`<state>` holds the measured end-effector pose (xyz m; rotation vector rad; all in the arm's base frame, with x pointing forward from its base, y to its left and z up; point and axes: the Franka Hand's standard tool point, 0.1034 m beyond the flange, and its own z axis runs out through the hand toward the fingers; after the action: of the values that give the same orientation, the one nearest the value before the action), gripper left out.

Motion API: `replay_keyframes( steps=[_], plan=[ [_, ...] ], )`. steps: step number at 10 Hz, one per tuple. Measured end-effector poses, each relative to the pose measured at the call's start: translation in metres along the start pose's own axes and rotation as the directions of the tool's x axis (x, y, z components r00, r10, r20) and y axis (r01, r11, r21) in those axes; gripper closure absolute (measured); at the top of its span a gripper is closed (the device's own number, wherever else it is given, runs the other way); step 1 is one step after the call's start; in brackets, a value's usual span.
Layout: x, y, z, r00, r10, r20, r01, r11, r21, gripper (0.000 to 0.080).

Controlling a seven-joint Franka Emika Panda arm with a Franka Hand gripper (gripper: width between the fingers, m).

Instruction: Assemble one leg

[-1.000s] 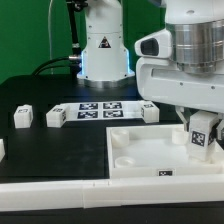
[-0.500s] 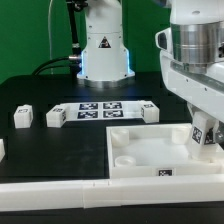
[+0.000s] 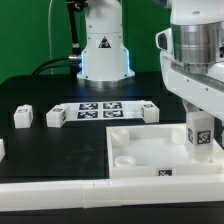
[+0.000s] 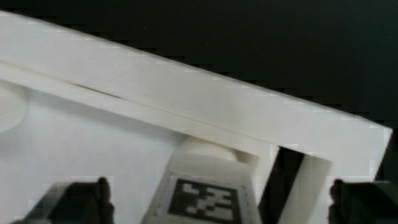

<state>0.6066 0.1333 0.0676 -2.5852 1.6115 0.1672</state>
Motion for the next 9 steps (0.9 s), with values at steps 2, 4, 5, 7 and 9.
replay_keyframes(
  steps=[2,4,5,7,9],
  plan=[
    [-0.0002,-0.0001,0.0010,0.967,-0.253,-0.005,0.253,0.967,0.005,0.0152],
    [-0.0005,0.0015,0.0023,0.878,-0.479,-0.004,0.479,0.878,0.000,0.0150],
    [0.0002,0.0017,0.0022,0.827,-0.562,-0.004,0.562,0.827,0.000,0.0150],
    [0.0010,0.0019,0.0021,0.709,-0.705,-0.005,0.705,0.709,-0.002,0.0150],
    [0.0034,0.0021,0.0015,0.531,-0.847,-0.006,0.847,0.531,-0.005,0.0150]
  ],
)
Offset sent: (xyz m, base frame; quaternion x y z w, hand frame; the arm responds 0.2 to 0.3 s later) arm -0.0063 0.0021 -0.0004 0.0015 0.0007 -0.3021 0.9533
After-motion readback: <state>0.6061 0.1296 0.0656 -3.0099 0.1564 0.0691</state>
